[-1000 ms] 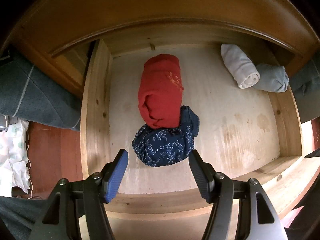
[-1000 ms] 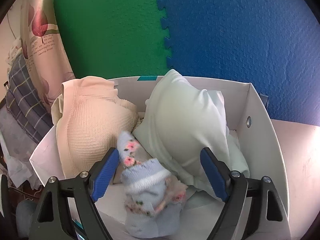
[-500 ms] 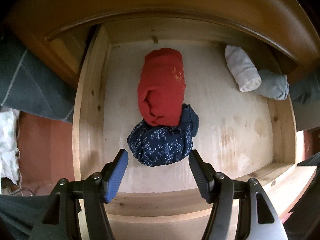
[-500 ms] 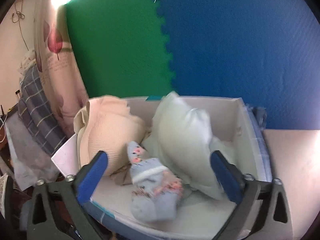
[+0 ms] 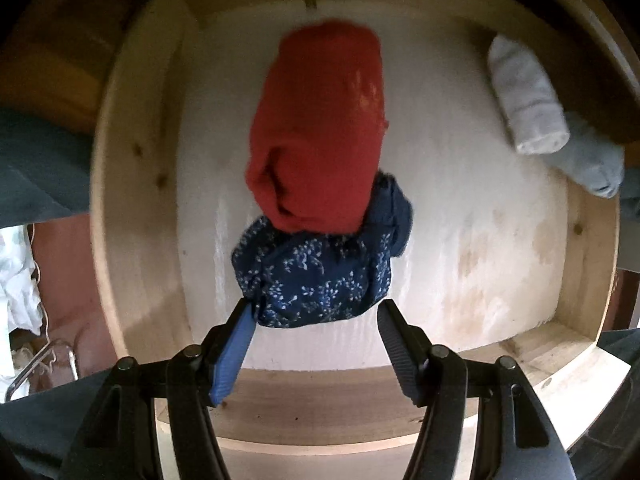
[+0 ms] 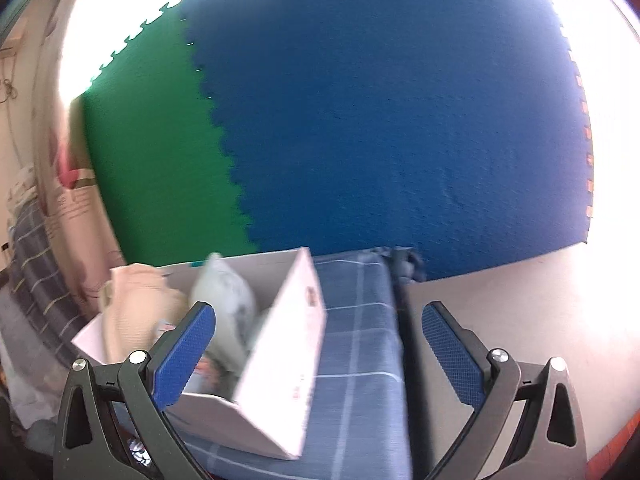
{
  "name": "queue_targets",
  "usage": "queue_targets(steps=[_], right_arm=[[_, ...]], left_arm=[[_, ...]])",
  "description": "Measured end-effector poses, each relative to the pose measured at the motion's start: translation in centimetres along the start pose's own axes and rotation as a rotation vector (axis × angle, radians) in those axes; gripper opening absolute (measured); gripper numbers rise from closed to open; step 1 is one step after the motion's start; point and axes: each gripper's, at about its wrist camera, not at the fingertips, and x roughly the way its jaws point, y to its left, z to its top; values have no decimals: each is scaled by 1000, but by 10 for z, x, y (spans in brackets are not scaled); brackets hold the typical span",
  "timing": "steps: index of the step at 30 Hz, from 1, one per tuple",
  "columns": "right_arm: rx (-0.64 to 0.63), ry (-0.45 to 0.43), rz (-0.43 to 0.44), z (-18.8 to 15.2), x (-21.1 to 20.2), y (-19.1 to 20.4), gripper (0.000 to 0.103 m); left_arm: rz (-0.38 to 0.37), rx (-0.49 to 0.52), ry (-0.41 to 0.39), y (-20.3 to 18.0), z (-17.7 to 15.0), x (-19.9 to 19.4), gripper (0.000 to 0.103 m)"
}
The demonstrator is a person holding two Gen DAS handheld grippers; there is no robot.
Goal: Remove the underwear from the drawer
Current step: 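Grasp the navy floral underwear in the drawer with the left gripper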
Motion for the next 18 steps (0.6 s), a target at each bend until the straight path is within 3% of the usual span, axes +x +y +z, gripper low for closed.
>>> queue_targets(steps=[10, 13, 14, 15, 17, 18], right_arm=[[55, 27, -25, -46, 1, -39, 102], [65, 51, -36, -54, 5, -46, 103], [70, 53, -38, -56, 4, -48, 103], [76, 53, -37, -57, 4, -50, 103], [75, 51, -40, -59, 1, -51, 103], [71, 54, -40, -60, 2, -50, 103]], left_arm=[[105, 29, 137, -16, 32, 26, 68], [105, 28, 110, -15, 38, 22, 68], [104, 29, 97, -15, 36, 20, 62], [112, 36, 85, -15, 36, 18, 48], [115, 51, 62, -15, 32, 12, 30], [94, 59, 62, -15, 30, 9, 28]])
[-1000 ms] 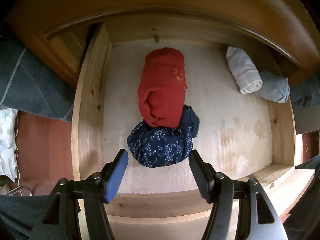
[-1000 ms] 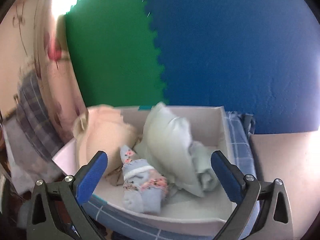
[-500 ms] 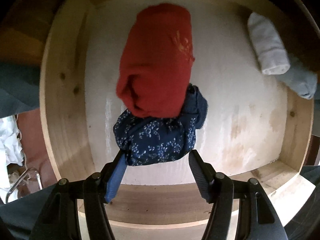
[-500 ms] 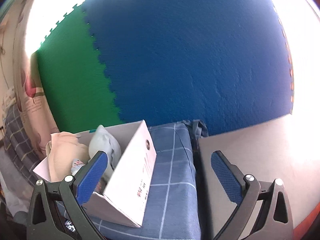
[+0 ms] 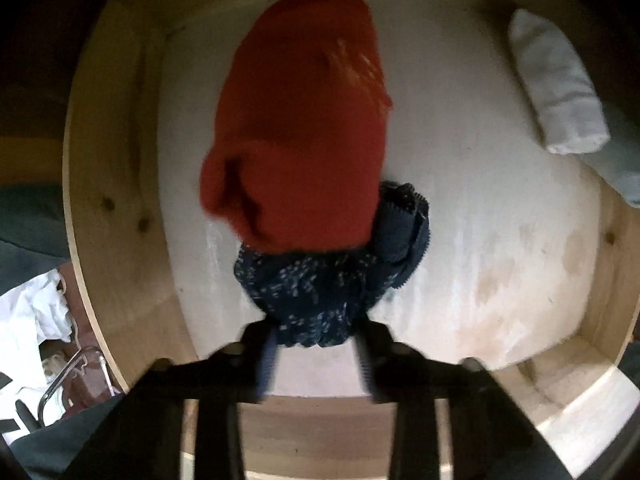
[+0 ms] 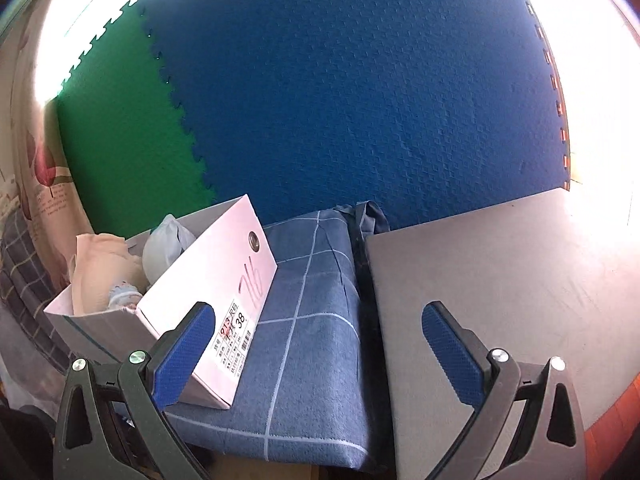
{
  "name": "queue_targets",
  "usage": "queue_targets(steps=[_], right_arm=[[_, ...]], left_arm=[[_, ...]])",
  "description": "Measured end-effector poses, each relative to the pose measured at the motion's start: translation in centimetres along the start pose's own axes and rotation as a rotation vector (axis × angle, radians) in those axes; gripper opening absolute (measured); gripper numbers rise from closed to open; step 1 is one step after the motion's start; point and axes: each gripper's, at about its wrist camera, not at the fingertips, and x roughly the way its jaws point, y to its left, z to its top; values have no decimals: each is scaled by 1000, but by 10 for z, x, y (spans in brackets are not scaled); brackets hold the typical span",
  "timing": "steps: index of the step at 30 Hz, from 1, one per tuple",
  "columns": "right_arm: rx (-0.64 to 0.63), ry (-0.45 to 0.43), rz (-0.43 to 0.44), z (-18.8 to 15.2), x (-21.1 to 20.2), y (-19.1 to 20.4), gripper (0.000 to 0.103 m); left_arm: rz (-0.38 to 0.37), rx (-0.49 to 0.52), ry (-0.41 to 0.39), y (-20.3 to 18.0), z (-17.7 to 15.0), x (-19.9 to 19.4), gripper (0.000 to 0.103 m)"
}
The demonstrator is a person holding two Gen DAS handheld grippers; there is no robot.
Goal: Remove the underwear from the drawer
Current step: 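Grasp the navy floral underwear in the drawer with the left gripper, then carry navy underwear over the box with left gripper while right reaches into drawer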
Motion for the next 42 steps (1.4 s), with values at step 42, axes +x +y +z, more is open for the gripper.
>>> queue_targets(steps=[42], right_arm=[[-96, 316, -119, -67, 10, 8, 102]], left_arm=[[-175, -185, -848, 98, -218, -265, 22]])
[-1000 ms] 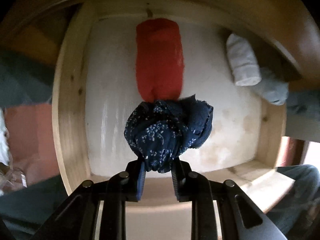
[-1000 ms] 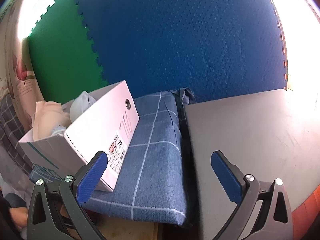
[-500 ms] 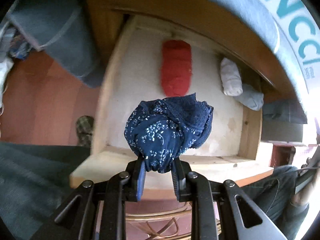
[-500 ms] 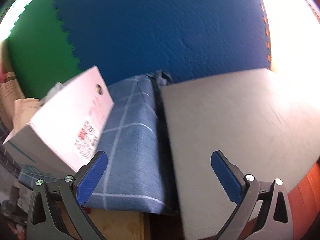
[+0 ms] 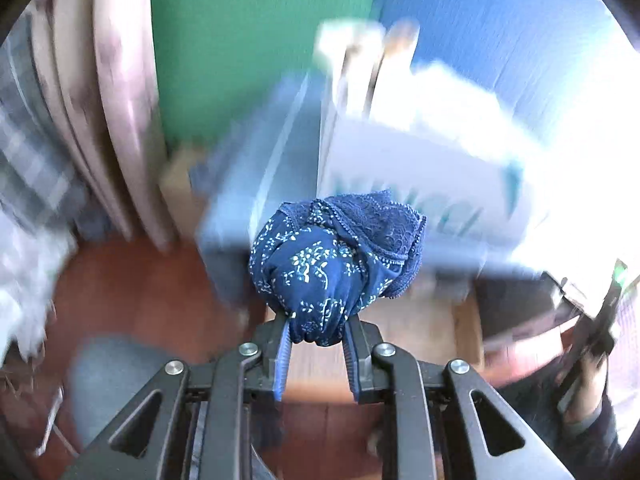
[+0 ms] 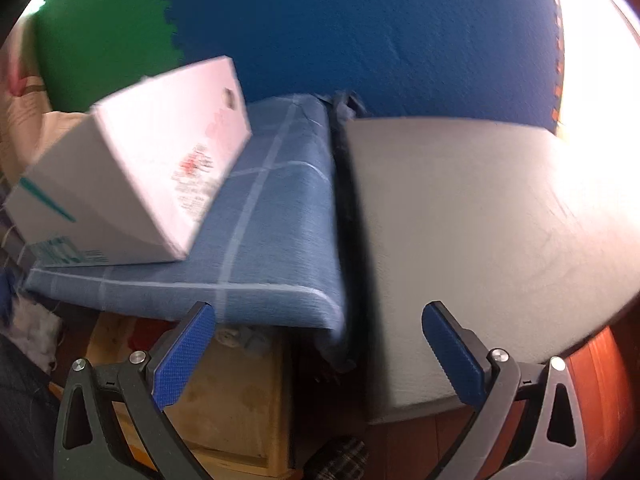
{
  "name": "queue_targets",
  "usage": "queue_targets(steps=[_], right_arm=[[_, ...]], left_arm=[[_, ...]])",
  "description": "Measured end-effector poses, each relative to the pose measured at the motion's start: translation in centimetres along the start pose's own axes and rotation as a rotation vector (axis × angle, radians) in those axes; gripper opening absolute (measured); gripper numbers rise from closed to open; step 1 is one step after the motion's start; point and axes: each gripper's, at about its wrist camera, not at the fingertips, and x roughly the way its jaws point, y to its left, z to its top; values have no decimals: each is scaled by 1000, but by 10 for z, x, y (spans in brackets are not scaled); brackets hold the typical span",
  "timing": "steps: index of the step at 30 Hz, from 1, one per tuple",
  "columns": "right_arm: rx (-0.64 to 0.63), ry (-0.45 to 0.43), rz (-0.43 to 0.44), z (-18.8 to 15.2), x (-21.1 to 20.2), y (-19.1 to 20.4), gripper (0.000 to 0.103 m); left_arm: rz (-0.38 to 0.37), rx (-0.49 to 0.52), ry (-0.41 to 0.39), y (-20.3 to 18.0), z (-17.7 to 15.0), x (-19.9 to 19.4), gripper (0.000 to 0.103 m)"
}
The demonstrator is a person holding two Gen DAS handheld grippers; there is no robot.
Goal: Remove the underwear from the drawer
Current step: 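Carry navy underwear over the box with left gripper while right reaches into drawer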
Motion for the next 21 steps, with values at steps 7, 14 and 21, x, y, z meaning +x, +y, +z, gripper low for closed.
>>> queue_targets(steps=[7, 14, 21], right_arm=[[-140, -421, -15, 7, -77, 40, 103], [-256, -391, 3, 0, -67, 72, 103], [-271, -370, -4, -2, -62, 74, 103]], left_arm=[[93, 149, -415, -38, 53, -91, 22], [170, 264, -612, -78, 105, -117, 23], [180, 317, -706, -120, 144, -112, 23]])
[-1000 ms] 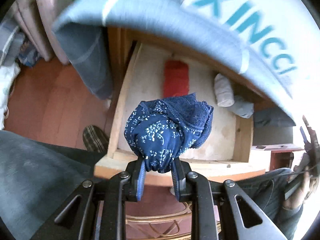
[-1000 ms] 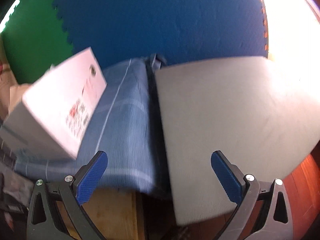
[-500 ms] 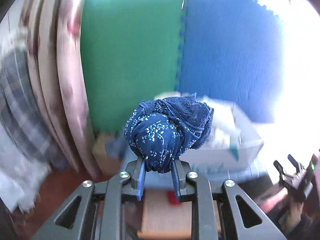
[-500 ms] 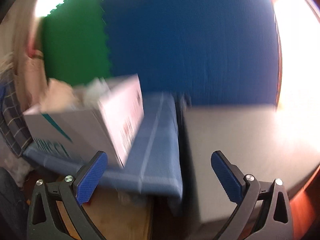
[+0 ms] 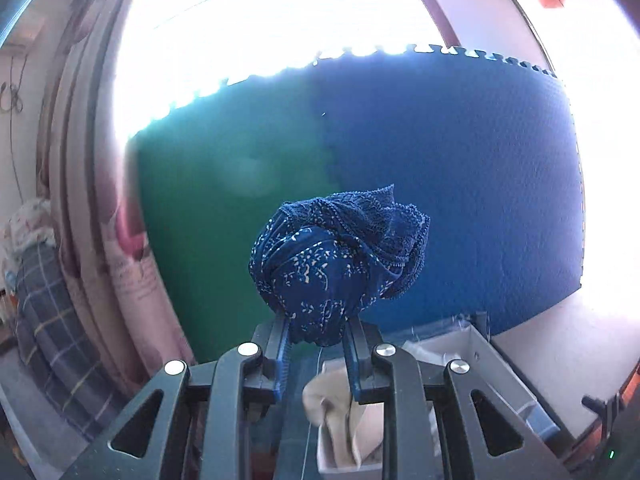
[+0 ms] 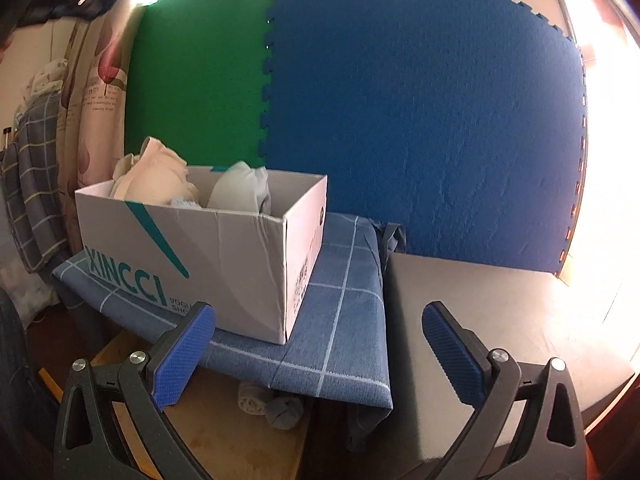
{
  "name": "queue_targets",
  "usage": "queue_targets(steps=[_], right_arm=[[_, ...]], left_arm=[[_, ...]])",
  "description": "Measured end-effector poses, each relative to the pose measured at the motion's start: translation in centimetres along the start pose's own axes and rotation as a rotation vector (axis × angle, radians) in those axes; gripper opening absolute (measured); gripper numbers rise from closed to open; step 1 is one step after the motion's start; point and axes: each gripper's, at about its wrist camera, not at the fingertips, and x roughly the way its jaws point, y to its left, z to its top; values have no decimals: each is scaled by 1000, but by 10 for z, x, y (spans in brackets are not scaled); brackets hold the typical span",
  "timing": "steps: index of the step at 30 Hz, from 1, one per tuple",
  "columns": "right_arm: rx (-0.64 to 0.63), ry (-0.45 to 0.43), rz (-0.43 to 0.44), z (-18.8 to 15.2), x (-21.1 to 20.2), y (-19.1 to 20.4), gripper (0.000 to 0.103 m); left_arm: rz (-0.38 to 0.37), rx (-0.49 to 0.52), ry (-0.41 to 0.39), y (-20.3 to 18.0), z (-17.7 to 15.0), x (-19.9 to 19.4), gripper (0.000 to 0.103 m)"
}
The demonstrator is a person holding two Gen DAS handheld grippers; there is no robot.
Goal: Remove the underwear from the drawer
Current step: 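Carry navy underwear over the box with left gripper while right reaches into drawer, then drop navy underwear into box with left gripper while right grasps grey rolled sock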
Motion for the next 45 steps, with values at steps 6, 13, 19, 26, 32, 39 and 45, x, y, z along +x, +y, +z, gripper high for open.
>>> queue_targets(steps=[6, 13, 19, 26, 32, 39, 45], right_arm=[[-55, 65, 15, -9, 11, 12, 103], [-148, 162, 86, -22, 29, 39, 103], [-319, 404, 297, -59, 63, 93, 103], [-538, 562, 413, -88, 95, 160, 102], [-594, 714, 297, -103, 153, 167, 102], [-1145, 773, -32, -175, 201, 164, 102], [-1362, 765, -161, -210, 210, 164, 101]], left_arm=[[-3, 90, -25, -38, 8, 29, 23], [-6, 163, 81, -66, -11, 88, 23], [-1, 188, 220, -66, -40, 137, 23], [-8, 193, 301, -63, -69, 160, 23], [-21, 215, 321, -70, -78, 160, 23], [-40, 236, 339, -78, -88, 164, 23], [-46, 259, 362, -85, -95, 168, 23]])
